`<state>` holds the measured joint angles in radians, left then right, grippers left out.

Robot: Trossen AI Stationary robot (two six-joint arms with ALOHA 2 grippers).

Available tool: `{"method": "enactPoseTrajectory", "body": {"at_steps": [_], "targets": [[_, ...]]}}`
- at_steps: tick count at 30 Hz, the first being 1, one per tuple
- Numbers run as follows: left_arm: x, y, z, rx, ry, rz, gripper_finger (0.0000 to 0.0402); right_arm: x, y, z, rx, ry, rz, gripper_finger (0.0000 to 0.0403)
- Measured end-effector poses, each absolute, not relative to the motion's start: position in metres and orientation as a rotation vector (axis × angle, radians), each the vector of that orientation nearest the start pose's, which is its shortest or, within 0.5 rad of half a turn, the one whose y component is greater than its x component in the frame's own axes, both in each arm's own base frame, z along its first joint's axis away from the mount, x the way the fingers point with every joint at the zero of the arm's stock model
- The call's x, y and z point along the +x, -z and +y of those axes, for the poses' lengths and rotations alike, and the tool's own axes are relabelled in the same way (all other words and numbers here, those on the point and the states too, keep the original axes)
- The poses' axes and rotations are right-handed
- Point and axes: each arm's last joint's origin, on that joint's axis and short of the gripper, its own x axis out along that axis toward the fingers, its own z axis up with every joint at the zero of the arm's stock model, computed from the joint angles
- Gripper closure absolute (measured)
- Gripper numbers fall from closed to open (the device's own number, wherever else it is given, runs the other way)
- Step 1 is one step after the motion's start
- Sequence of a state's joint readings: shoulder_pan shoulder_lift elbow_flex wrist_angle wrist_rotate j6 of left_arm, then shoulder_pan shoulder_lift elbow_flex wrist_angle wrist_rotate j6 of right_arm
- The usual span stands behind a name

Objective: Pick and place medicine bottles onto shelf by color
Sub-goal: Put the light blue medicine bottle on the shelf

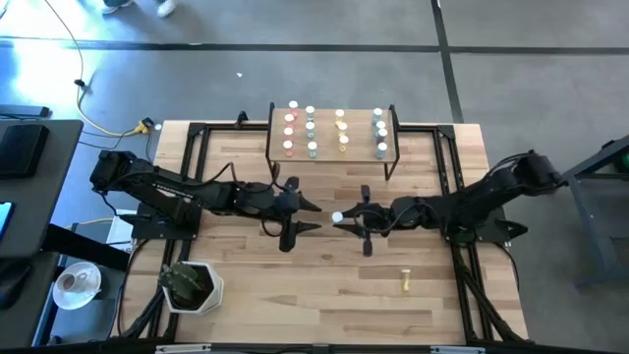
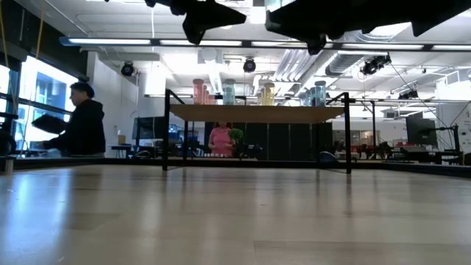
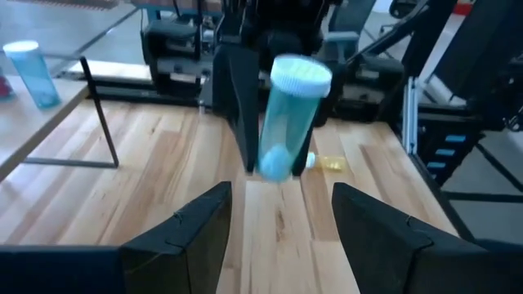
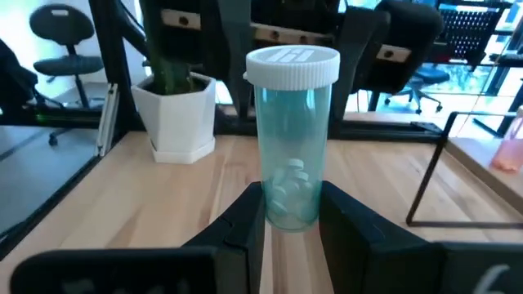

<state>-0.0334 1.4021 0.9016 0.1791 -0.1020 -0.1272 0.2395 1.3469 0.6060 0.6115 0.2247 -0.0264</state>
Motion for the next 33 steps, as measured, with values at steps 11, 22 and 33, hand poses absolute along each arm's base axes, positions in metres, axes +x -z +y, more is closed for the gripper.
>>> {"method": "enactPoseTrajectory", "body": {"at_steps": [11,22,33], "targets": [[0.313,-0.274,-0.007,-0.069,-0.079,0.258,0.0198,0.286,-0.226,0.056,-0.021,-0.03,-0.016,0.0322],[0.313,-0.275,-0.006,-0.044,-0.112,0.25,0.0198,0.298,-0.227,0.055,0.003,-0.083,-0.062,0.0322],[0.313,-0.275,-0.007,-0.043,-0.089,0.249,0.0198,0.303,-0.229,0.055,-0.01,-0.094,-0.039,0.0322]]}}
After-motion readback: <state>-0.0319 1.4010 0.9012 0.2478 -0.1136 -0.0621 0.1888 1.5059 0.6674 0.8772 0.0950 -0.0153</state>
